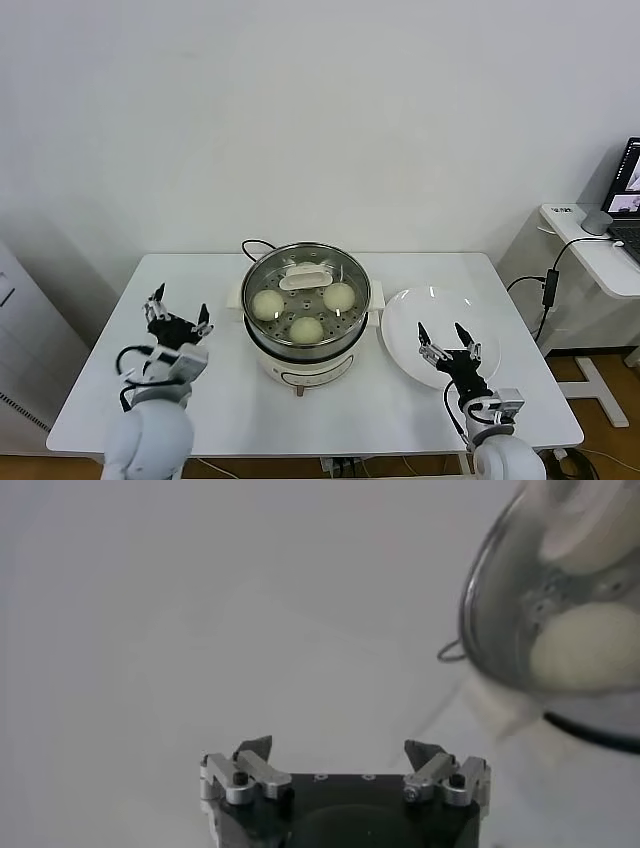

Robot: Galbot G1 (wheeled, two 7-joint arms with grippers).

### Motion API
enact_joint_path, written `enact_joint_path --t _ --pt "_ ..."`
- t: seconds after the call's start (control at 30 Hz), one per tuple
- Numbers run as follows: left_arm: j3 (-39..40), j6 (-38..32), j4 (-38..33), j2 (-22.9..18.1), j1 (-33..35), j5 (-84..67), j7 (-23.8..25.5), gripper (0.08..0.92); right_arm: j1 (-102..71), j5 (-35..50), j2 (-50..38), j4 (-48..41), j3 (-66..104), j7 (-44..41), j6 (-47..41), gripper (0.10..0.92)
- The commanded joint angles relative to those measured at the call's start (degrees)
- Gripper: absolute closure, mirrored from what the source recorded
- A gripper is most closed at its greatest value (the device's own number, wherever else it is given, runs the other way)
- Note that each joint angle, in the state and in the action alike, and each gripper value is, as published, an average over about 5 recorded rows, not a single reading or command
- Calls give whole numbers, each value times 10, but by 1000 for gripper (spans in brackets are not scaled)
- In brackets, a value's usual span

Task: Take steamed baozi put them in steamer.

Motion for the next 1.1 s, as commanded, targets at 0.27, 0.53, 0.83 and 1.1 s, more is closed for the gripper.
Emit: enact_joint_path --t 0.27,0.53,0.83,1.1 --pt "-73 -259 46 -15 175 -343 -79 177 -104 -2 9 66 11 20 -10 203" --pt "-60 -220 43 -13 205 -369 -62 177 -121 -1 9 71 13 22 -4 203" --pt "-55 -214 36 -13 209 -377 -54 177 -123 -3 10 73 16 22 -3 203" --pt "-49 -209 34 -14 212 -377 -49 177 -124 -4 9 73 18 21 -2 203"
